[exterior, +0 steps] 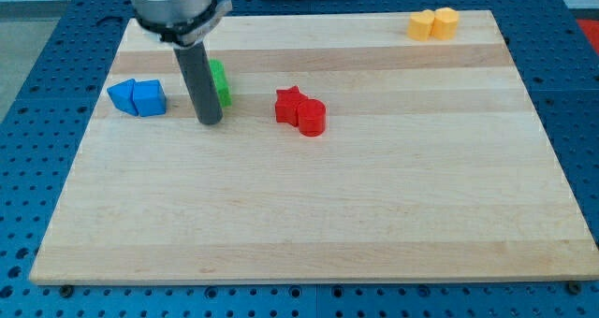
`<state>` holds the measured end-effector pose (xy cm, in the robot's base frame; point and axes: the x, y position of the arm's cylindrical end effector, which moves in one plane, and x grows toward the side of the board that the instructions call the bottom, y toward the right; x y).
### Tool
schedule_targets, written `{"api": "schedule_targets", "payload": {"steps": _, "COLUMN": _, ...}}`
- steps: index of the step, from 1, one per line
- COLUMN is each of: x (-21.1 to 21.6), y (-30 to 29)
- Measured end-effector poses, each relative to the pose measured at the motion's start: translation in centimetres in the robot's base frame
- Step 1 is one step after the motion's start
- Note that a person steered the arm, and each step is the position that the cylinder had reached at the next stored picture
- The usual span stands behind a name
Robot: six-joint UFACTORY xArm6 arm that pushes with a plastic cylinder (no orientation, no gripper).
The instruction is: Slide the green blocks towards the top
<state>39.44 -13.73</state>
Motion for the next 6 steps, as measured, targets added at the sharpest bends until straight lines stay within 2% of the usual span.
{"api": "schedule_targets", "payload": {"steps": 3, "x": -9.6, "y": 0.3}}
{"api": "schedule_targets", "payload": {"steps": 5, "x": -7.8, "y": -0.4}}
{"api": "schedule_targets", "payload": {"steps": 6, "x": -7.8, "y": -3.7}}
